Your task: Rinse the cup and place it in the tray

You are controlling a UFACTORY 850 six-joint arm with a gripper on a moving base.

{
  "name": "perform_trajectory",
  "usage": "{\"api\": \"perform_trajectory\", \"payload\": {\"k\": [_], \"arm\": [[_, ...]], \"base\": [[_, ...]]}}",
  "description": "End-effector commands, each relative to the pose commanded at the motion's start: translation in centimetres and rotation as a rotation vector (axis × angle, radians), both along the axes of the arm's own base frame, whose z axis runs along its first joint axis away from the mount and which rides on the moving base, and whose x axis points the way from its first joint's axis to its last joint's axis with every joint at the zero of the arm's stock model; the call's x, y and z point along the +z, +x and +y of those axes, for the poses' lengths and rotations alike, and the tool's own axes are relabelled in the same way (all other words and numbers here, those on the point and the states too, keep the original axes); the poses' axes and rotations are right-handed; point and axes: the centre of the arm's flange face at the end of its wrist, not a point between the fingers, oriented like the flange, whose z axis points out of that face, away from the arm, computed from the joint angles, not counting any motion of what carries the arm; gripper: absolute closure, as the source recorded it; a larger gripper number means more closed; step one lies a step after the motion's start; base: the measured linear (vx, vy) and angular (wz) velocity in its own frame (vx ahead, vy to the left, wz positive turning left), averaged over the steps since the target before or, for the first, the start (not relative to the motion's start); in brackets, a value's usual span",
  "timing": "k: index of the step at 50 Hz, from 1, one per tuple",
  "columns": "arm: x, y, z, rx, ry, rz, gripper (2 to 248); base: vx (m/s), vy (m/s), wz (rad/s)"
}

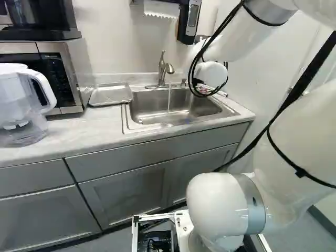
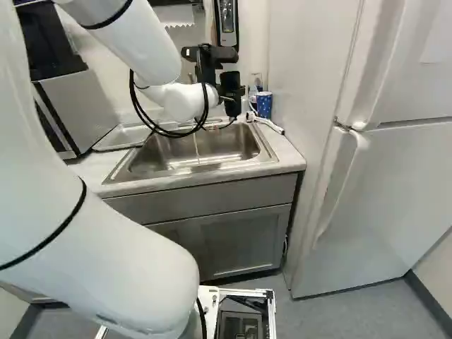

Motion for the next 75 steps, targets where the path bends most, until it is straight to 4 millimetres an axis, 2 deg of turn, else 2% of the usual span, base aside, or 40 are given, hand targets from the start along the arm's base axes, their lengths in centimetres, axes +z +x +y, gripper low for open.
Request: {"api": "perform_trajectory", "payload": {"k": [48,65,75], "arm": [[-4.9,0.5,0.0,0.077,-0.074,0.117,124],[-6.7,0.7,0.4,0.118,0.017,0.134,124],[-6.7,0.8,0.7,0.146,0.029,0.132,124]], "base": [[0.000,0.000,0.000],[0.000,0.000,0.000],[0.000,0.000,0.000]]}}
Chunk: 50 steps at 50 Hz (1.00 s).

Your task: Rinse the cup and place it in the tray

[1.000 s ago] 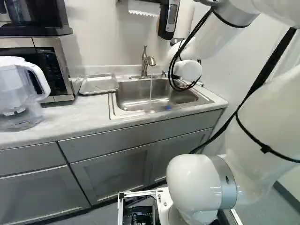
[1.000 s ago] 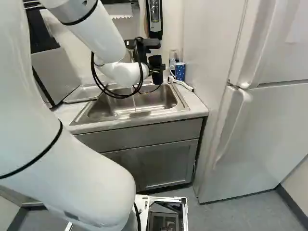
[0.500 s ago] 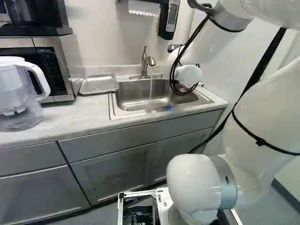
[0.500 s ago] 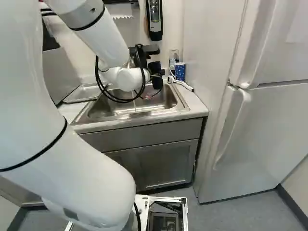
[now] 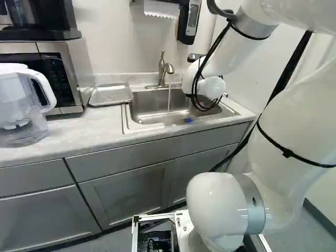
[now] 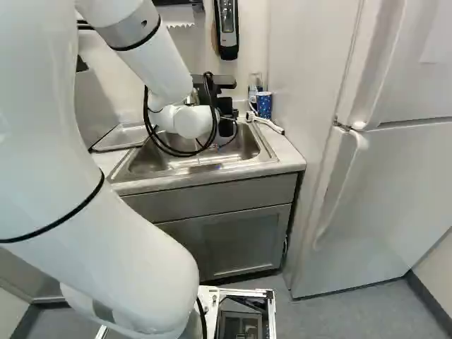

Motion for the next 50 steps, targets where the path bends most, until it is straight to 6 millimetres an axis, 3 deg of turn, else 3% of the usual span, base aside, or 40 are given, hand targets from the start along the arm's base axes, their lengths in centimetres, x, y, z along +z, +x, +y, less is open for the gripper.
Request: {"api": "perform_trajectory", "payload": {"k": [38,50], "arm": [[0.0,-0.4,0.9,0.047,-0.027,0.003,124],[-0.9,-0.4,1.2,0.054,-0.025,0.022,124]], "base": [[0.000,0.000,0.000],[0.000,0.000,0.000]]}}
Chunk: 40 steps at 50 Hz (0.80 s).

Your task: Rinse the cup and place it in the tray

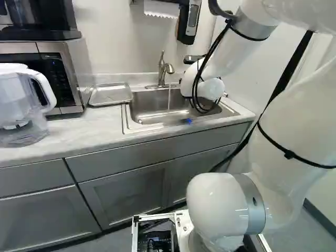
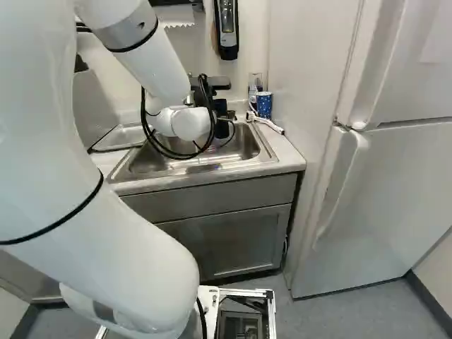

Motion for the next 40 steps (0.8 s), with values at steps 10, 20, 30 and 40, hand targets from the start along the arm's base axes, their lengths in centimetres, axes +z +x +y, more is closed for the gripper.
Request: {"api": "perform_trajectory", "payload": {"k": [10,20,30,40], "arm": [[-1.0,0.1,0.5,0.010,0.002,0.019,124],[-1.4,0.0,1.4,0.031,0.003,0.025,124],[-1.4,-0.6,2.7,0.059,0.002,0.025,124],[-1.4,-1.3,4.1,0.091,0.002,0.024,124]], "base": [[0.000,0.000,0.000],[0.000,0.000,0.000],[0.000,0.000,0.000],[0.000,0.000,0.000]]}}
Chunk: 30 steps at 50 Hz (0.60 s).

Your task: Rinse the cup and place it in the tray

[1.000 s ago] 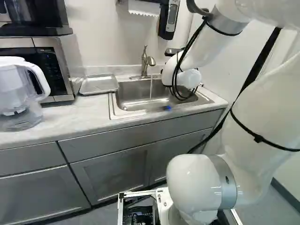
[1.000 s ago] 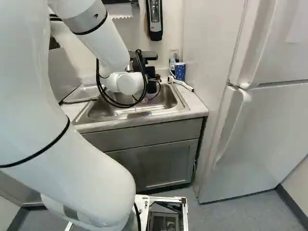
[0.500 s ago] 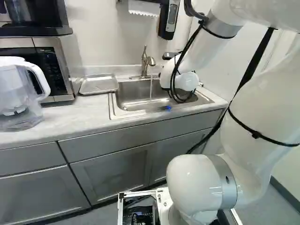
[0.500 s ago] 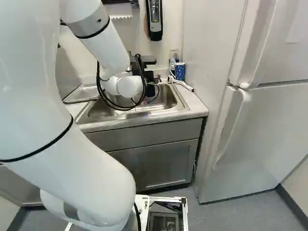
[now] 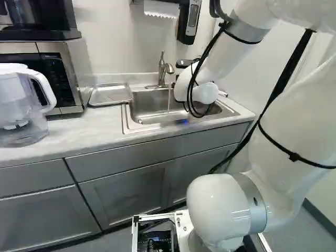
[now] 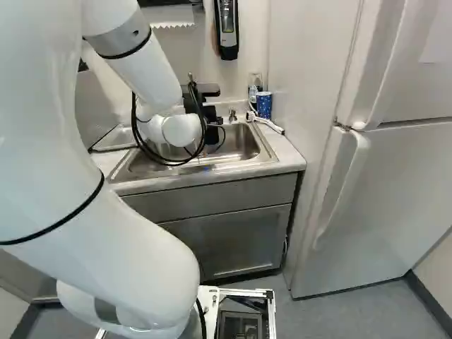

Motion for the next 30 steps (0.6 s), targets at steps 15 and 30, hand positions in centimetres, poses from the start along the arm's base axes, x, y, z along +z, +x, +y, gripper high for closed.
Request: {"api": "perform_trajectory", "payload": {"k": [15,30], "arm": [[0.0,-1.3,2.1,0.050,0.000,-0.001,124],[-0.1,-2.0,3.7,0.090,0.000,-0.002,124]], "base": [[0.000,0.000,0.000],[0.000,0.000,0.000]]}}
